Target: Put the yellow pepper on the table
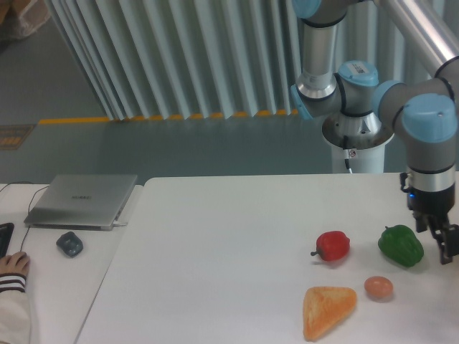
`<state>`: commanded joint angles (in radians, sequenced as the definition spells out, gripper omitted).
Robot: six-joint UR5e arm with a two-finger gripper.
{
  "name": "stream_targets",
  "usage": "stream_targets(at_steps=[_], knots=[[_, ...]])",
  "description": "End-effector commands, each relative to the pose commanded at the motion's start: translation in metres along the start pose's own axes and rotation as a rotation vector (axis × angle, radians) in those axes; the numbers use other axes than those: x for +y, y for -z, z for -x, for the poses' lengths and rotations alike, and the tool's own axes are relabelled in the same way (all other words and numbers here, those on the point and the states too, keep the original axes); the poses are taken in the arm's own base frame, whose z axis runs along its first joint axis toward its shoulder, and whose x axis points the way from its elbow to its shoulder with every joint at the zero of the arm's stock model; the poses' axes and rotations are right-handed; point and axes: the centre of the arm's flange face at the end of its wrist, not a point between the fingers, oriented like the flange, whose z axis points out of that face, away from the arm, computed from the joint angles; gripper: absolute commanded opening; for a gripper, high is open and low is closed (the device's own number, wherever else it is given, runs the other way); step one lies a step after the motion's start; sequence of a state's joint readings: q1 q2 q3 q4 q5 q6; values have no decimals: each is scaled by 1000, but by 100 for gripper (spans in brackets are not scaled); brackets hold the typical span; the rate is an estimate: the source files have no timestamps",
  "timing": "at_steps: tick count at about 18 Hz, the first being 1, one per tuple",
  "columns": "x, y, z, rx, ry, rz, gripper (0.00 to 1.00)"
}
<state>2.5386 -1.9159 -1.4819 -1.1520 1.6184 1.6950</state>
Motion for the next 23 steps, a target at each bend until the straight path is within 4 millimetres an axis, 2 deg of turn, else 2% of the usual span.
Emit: stream_targets(at_steps=[3,8,10,13,15,19,23], knots=[[12,-6,2,10,-31,6,100],[52,-14,5,18,-58,11,100],[59,-19,6,26,-97,13,100],[82,-15,11,-18,-79,30,100],[91,-18,11,-21,-63,36,100],[138,-20,9,-27,-39,51,100],[163,-16,18,-50,-144,78,100]])
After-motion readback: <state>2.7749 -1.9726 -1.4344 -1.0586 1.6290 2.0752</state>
